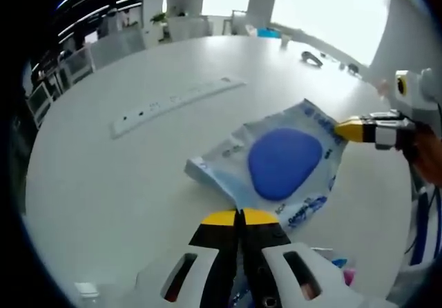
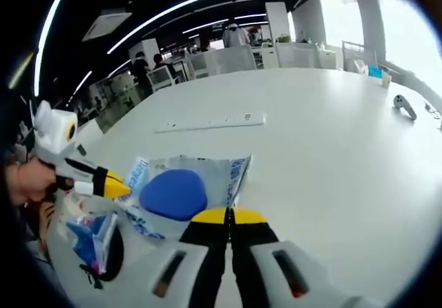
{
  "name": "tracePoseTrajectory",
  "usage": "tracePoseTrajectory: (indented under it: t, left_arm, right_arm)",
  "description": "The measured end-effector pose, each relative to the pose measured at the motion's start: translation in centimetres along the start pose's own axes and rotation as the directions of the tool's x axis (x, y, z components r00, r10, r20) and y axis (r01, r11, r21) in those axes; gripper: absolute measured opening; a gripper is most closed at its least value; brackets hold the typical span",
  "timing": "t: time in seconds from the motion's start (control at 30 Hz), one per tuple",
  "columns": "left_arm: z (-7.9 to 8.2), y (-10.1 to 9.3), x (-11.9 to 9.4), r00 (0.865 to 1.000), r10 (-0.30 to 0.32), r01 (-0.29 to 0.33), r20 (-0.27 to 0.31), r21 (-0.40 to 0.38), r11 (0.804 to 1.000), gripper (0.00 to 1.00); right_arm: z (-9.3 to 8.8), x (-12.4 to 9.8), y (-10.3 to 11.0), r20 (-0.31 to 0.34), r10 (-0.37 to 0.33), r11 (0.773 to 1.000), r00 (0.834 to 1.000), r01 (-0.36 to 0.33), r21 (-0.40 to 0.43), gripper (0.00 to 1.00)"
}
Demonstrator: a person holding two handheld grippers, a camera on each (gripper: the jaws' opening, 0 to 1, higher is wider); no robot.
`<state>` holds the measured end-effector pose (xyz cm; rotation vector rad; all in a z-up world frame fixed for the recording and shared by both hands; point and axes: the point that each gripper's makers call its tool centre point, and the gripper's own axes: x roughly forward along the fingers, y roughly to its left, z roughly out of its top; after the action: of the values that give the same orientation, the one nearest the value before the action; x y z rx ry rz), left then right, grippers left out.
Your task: Arrange the tabletop items into an orderly group along one side of the table until the central work area is clear of visible clutter.
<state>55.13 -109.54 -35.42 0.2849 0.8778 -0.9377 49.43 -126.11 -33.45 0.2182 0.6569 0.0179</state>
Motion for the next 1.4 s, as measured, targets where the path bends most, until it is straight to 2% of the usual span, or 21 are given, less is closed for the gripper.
tracePoseTrajectory:
  t: [0.63, 0.9, 1.4]
  left_arm:
    - [-0.4, 0.1, 0.2, 1.000, 0.000, 0.000, -0.007, 0.005, 1.000, 0.00]
    - [-0.8, -0.1, 0.3, 1.000, -0.008, 0.008, -0.008, 0.006, 1.000, 0.00]
    - [-1.0, -0.1, 0.4, 1.000, -0.018, 0.018, -0.004, 0.008, 1.000, 0.04]
  right_arm:
    - [-1.3, 0.6, -0.4, -0.030, -0.005, 1.000, 1.000, 0.005, 0.009, 0.00]
    - [-1.8, 0.8, -0.6, -0.040, -0.007, 1.000, 0.999, 0.006, -0.014, 0.00]
    - [-1.7, 0.9, -1.0, -0.032, -0.012, 1.000, 0.999, 0.012, -0.003, 0.03]
